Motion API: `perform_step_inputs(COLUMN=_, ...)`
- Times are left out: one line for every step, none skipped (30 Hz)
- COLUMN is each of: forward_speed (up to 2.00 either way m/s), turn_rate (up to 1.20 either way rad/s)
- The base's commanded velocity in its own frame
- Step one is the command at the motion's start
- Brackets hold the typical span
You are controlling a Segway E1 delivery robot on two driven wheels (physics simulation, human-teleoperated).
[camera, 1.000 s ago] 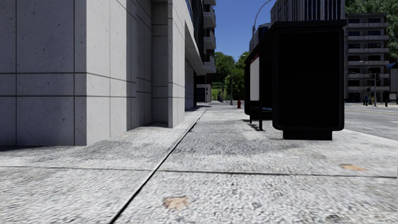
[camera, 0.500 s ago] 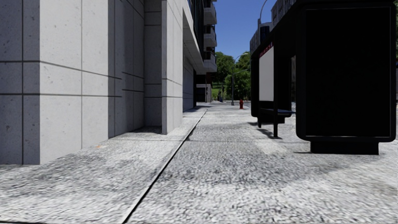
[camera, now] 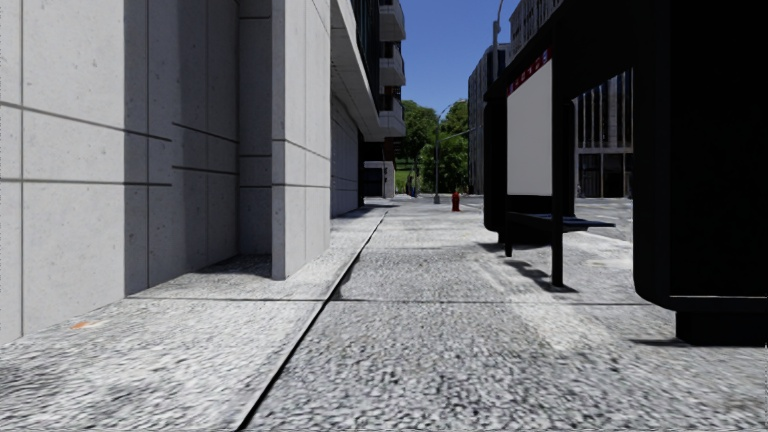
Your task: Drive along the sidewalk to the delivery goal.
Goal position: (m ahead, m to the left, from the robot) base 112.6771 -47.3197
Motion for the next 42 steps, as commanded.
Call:
perform_step_inputs(forward_speed=2.0, turn_rate=0.0)
perform_step_inputs(forward_speed=2.0, turn_rate=0.0)
perform_step_inputs(forward_speed=2.0, turn_rate=0.0)
perform_step_inputs(forward_speed=2.0, turn_rate=0.0)
perform_step_inputs(forward_speed=2.0, turn_rate=-0.46)
perform_step_inputs(forward_speed=2.0, turn_rate=-1.18)
perform_step_inputs(forward_speed=2.0, turn_rate=-1.2)
perform_step_inputs(forward_speed=2.0, turn_rate=-1.2)
perform_step_inputs(forward_speed=2.0, turn_rate=-1.19)
perform_step_inputs(forward_speed=2.0, turn_rate=-0.01)
perform_step_inputs(forward_speed=2.0, turn_rate=0.0)
perform_step_inputs(forward_speed=2.0, turn_rate=0.0)
perform_step_inputs(forward_speed=2.0, turn_rate=0.0)
perform_step_inputs(forward_speed=2.0, turn_rate=0.0)
perform_step_inputs(forward_speed=2.0, turn_rate=0.0)
perform_step_inputs(forward_speed=2.0, turn_rate=0.0)
perform_step_inputs(forward_speed=2.0, turn_rate=0.0)
perform_step_inputs(forward_speed=2.0, turn_rate=0.0)
perform_step_inputs(forward_speed=2.0, turn_rate=0.0)
perform_step_inputs(forward_speed=2.0, turn_rate=0.0)
perform_step_inputs(forward_speed=2.0, turn_rate=0.0)
perform_step_inputs(forward_speed=2.0, turn_rate=0.0)
perform_step_inputs(forward_speed=2.0, turn_rate=0.0)
perform_step_inputs(forward_speed=2.0, turn_rate=-0.48)
perform_step_inputs(forward_speed=2.0, turn_rate=-0.48)
perform_step_inputs(forward_speed=2.0, turn_rate=-1.2)
perform_step_inputs(forward_speed=2.0, turn_rate=-1.2)
perform_step_inputs(forward_speed=2.0, turn_rate=0.0)
perform_step_inputs(forward_speed=2.0, turn_rate=0.0)
perform_step_inputs(forward_speed=2.0, turn_rate=0.0)
perform_step_inputs(forward_speed=2.0, turn_rate=0.0)
perform_step_inputs(forward_speed=2.0, turn_rate=0.0)
perform_step_inputs(forward_speed=2.0, turn_rate=0.0)
perform_step_inputs(forward_speed=2.0, turn_rate=0.0)
perform_step_inputs(forward_speed=2.0, turn_rate=0.0)
perform_step_inputs(forward_speed=2.0, turn_rate=0.0)
perform_step_inputs(forward_speed=2.0, turn_rate=0.0)
perform_step_inputs(forward_speed=2.0, turn_rate=0.0)
perform_step_inputs(forward_speed=2.0, turn_rate=0.0)
perform_step_inputs(forward_speed=2.0, turn_rate=0.0)
perform_step_inputs(forward_speed=2.0, turn_rate=0.0)
perform_step_inputs(forward_speed=2.0, turn_rate=0.0)
